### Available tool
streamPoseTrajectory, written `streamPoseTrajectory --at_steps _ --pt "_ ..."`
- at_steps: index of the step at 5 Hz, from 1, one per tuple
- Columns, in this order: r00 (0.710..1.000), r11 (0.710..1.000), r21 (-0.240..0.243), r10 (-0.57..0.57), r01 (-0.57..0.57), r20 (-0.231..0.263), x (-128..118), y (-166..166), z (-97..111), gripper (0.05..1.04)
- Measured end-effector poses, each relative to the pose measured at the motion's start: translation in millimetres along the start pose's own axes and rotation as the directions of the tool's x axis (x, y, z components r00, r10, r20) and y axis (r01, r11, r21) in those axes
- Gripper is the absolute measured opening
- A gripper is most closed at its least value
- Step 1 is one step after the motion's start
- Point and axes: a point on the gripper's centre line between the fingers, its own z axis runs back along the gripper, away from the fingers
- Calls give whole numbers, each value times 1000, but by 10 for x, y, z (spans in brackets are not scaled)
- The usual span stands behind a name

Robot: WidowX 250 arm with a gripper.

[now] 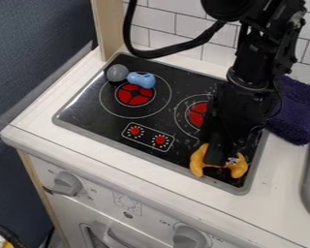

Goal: Move the croissant to the bottom left side of the stove.

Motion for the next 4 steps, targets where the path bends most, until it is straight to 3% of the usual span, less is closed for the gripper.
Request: streamPoseTrajectory --at_steps 1,2,3,4 --pt "1000 1000 -11 3 -3 -14 -27 -33 -43 950" --pt "1000 1000 -23 10 -10 -11 -27 -50 -46 1004" --pt "999 999 -22 27 -27 25 -88 -3 88 1001" --pt "997 999 12 38 -39 71 -120 8 301 1001"
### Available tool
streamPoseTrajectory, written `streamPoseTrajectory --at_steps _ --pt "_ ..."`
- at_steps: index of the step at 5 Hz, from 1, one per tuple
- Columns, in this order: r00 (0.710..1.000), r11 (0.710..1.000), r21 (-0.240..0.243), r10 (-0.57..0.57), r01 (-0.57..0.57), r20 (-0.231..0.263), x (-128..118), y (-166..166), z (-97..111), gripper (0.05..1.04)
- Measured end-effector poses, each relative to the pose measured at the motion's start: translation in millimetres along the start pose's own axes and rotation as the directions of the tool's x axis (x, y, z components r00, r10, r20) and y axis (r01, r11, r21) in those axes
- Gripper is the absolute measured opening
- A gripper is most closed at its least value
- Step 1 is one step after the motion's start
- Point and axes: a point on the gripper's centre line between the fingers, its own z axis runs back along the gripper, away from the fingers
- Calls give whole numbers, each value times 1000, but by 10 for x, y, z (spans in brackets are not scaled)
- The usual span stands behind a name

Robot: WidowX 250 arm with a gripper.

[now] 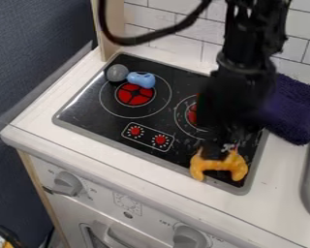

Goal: Move the croissant to the bottom left side of the stove.

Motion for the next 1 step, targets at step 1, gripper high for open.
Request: streamPoseTrajectory --at_steps 1 --pt "998 997 69 24 -28 52 -63 16 306 1001"
